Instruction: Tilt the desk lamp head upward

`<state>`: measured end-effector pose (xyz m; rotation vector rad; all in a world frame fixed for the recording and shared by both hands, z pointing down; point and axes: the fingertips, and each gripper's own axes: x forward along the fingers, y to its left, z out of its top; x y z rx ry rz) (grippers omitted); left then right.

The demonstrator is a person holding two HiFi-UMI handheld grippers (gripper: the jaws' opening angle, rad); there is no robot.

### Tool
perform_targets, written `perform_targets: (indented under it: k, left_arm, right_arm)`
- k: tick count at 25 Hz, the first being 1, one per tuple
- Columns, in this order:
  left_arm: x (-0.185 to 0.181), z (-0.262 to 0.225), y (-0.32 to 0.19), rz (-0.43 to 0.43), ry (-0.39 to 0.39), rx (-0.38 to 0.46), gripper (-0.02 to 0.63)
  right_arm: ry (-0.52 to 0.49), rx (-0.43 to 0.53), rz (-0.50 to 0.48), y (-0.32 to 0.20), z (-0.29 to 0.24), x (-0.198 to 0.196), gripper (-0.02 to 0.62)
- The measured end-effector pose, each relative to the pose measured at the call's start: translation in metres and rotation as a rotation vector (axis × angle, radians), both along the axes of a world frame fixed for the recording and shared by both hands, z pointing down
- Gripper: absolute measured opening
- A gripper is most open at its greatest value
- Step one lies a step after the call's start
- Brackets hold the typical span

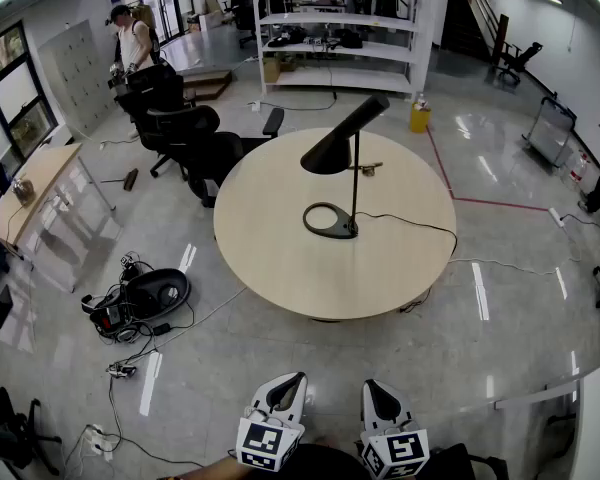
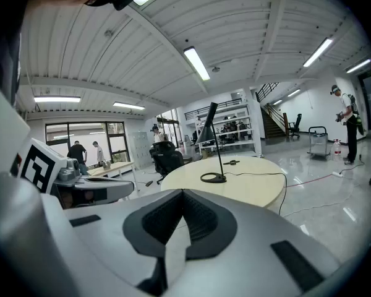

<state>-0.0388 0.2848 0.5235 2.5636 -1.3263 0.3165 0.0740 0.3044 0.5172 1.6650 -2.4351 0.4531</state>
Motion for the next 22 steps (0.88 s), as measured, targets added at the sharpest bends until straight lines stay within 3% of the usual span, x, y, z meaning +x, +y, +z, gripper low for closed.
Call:
perform_targets:
  k: [12,22]
  left_arm:
    - [-0.052,-0.02,-0.149,0.021,0.042,-0.002,0.044]
    - [-0.097,-0.037,-0.235,0.041,0.075,0.017,0.044]
  right_arm:
    - [0.066,0.019,0.029,-0.146,-0.037,-0.054,0.014]
    - [0.098,0.042,0.078,-0.226,-0.051,-0.09,0.014]
